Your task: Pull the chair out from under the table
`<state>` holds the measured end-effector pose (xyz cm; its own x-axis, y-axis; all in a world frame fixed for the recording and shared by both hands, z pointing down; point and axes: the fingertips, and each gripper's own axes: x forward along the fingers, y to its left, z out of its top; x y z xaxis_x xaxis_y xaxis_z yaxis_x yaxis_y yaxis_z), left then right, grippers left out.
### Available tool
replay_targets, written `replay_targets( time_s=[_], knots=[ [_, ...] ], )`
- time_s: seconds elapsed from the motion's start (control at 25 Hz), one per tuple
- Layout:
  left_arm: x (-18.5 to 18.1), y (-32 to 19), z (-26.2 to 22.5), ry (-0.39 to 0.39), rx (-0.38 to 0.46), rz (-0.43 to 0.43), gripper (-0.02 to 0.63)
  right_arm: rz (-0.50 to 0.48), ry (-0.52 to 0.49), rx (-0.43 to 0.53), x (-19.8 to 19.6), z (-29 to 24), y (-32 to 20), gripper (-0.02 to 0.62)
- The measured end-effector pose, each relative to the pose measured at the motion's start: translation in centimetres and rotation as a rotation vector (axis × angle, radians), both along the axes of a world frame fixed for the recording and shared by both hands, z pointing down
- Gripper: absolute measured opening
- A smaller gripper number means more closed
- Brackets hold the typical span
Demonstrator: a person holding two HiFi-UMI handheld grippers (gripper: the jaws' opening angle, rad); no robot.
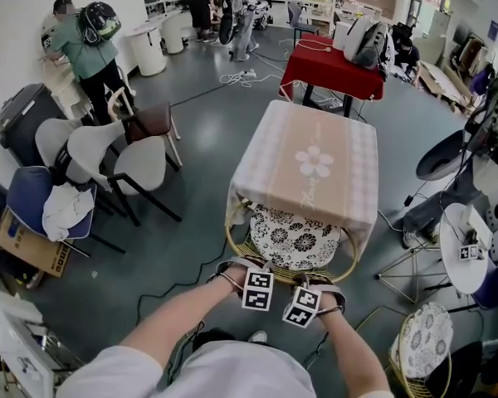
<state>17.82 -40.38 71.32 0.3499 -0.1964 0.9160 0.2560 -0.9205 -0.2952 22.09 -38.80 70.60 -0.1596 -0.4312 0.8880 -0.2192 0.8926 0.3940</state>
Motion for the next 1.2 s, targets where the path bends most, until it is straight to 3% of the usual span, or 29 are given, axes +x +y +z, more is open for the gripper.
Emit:
replay_targets(
  time_s=[0.2, 0.36, 1.2],
  knots=[
    [-0.1, 0.4, 0.0, -0.036, 0.027, 0.017, 0.074, 0.005, 0.023, -0.023, 0.0, -0.1, 0.4, 0.032],
    [-0.7, 1.9, 0.0, -0.056, 0.002, 0.039, 0.071, -0.011, 0.019, -0.054, -0.6, -0.2, 1.8, 0.028],
    [-3.7, 9.9, 0.2, -0.044, -0.028, 0.044, 0.071, -0.001, 0.019, -0.084, -3.7, 0.0, 9.8, 0.025]
  ],
)
